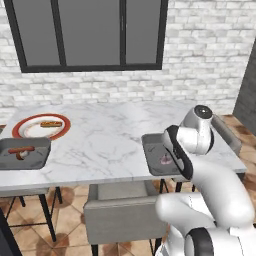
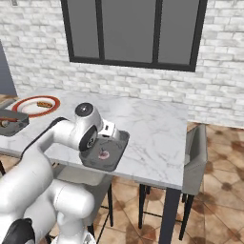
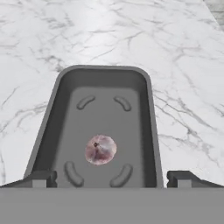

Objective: Place one cooked food and one vegetable from the large plate to each tupperware container.

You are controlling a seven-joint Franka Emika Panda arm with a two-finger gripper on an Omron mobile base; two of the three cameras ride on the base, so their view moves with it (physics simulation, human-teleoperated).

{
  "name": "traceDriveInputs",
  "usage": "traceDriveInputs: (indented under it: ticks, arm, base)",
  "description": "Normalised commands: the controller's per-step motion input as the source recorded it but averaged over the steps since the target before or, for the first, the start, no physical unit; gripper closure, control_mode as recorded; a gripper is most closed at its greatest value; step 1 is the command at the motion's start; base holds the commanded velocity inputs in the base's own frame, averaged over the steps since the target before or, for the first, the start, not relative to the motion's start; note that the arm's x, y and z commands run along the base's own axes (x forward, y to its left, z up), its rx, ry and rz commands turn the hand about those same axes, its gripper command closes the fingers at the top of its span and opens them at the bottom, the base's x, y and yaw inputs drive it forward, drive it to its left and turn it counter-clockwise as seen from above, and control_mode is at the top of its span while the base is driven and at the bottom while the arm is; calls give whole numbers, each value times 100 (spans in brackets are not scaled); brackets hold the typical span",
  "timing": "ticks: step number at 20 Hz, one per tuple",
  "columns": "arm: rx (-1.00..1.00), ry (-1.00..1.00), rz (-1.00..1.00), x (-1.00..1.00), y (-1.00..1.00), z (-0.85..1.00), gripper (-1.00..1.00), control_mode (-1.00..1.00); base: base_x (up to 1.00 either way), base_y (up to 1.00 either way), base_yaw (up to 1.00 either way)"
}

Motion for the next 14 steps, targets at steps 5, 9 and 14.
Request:
traceDriveInputs:
  ticks: [5, 9, 14]
  arm:
    - [0, 12, 0, -62, 17, 27, -100, -100]
    - [4, 0, 0, -49, 22, 4, -100, -100]
    - [0, 0, 0, -39, 11, 30, -100, -100]
  base:
    - [0, 0, 0]
    - [0, 0, 0]
    - [0, 0, 0]
